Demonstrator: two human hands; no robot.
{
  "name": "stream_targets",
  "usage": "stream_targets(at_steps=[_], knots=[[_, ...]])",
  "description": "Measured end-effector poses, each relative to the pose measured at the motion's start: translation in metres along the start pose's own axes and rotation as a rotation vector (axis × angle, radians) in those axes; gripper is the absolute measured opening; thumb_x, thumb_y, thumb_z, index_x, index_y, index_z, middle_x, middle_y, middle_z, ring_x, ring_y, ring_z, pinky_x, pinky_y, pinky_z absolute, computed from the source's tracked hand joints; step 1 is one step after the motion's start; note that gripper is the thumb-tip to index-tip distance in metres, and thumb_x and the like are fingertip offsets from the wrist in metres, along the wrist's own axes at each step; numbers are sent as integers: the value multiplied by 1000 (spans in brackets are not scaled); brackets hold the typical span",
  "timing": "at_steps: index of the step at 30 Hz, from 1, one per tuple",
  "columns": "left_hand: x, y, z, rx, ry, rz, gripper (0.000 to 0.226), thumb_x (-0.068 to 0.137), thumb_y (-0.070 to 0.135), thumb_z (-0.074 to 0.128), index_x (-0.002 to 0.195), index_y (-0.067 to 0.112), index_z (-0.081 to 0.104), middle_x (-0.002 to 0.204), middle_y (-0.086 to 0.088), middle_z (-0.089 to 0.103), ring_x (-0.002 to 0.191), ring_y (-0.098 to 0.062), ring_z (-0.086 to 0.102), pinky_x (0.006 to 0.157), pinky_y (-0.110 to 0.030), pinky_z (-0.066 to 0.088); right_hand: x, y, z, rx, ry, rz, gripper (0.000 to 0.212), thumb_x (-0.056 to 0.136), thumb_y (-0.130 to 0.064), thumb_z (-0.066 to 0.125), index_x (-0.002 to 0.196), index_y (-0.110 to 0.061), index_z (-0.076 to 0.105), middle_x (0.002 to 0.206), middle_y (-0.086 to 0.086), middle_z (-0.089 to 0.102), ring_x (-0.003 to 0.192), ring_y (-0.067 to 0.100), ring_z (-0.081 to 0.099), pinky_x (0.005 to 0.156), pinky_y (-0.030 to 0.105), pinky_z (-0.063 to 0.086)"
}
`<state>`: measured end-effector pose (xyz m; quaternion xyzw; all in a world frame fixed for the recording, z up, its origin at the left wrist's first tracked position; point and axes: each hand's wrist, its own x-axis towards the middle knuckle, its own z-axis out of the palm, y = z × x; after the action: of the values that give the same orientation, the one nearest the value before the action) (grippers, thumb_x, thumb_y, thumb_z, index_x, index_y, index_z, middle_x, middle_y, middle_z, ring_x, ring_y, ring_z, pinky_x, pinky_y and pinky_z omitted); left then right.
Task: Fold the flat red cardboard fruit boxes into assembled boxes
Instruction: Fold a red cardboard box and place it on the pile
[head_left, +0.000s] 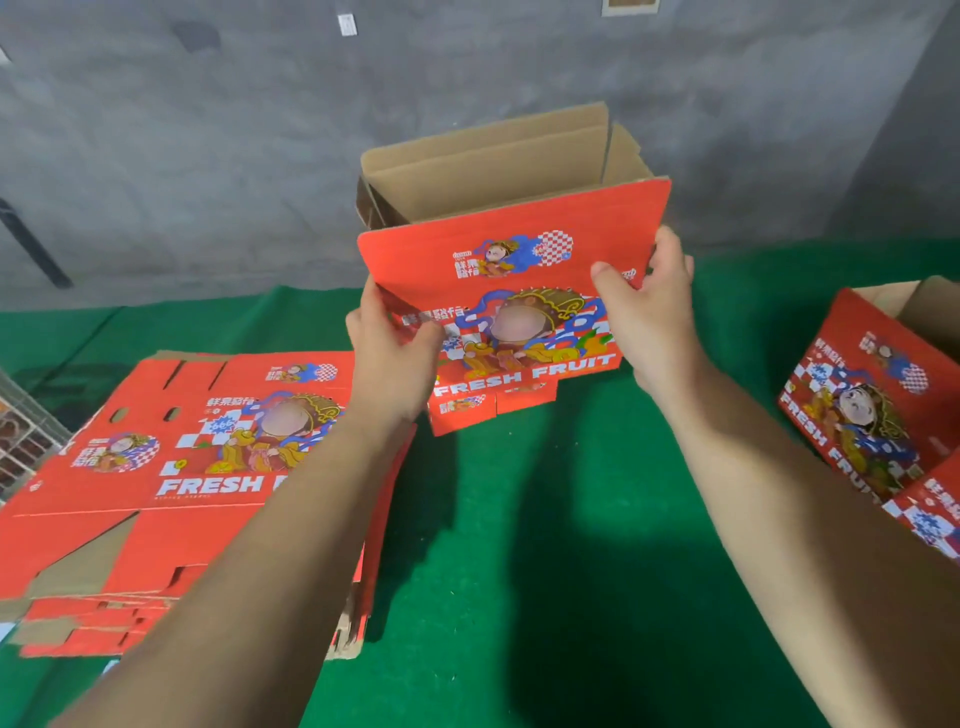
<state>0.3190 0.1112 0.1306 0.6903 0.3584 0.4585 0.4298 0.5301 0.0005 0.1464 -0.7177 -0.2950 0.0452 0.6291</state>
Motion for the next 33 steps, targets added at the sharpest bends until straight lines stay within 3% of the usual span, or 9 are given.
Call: stream_targets(at_steps=[5,8,12,15,19,24,27,30,33], knots=[[26,14,-5,89,88,117,77,80,17,59,152,25,35,117,-3,43,116,-8,32,95,-4,34,25,-27,22,146,-30,-81,58,73,-23,59,131,-18,57,126,5,48,114,21,63,104,49,51],[54,14,-8,82,66,75,90,82,19,58,162,21,17,140,-13,37,138,-15,31,119,-36,36,43,-31,42,226,-92,-66,67,74,-15,58,141,-20,50,134,6,53,117,18,65,103,49,54],[93,3,-7,-1,10,66,80,84,8,60,156,16,26,149,-16,47,142,-32,48,114,-57,43,74,-22,68,258,-227,-34,76,88,0,54,157,-25,36,135,-9,66,117,3,67,103,43,57],[114,-13,-7,-14,-57,53,64,85,-1,57,145,16,39,142,-14,57,132,-31,58,110,-58,48,94,-7,84,218,-353,10,77,94,3,53,161,-29,29,138,-8,66,117,8,69,102,47,58],[130,-17,2,68,-103,59,68,79,12,59,143,11,37,142,-18,49,135,-32,52,112,-56,45,109,6,97,179,-406,91,101,93,-14,65,162,-48,-1,154,-11,52,128,16,62,106,49,54],[123,-29,25,253,82,-90,94,92,19,67,166,21,10,169,-18,3,156,-36,9,127,-45,12,108,17,110,87,-275,117,106,93,-10,61,162,-43,-13,174,-8,11,155,19,30,122,48,37],[93,-39,49,140,253,-141,86,85,28,64,162,19,27,156,-21,21,144,-36,25,119,-35,22,77,23,124,-59,-138,92,109,89,-11,67,165,-30,-8,174,4,-14,161,24,6,128,44,22],[68,-52,66,113,163,-161,66,97,25,64,158,20,37,150,-17,30,141,-33,33,113,-30,26,40,27,135,-83,-178,7,109,86,-14,72,166,-27,-1,173,7,-12,160,24,1,128,37,14],[54,-59,66,7,23,-165,47,106,27,53,152,22,45,149,-11,43,130,-21,52,108,-30,47,19,29,136,-80,-240,-34,99,91,-14,68,166,-26,5,174,4,-8,159,14,-6,123,28,8]])
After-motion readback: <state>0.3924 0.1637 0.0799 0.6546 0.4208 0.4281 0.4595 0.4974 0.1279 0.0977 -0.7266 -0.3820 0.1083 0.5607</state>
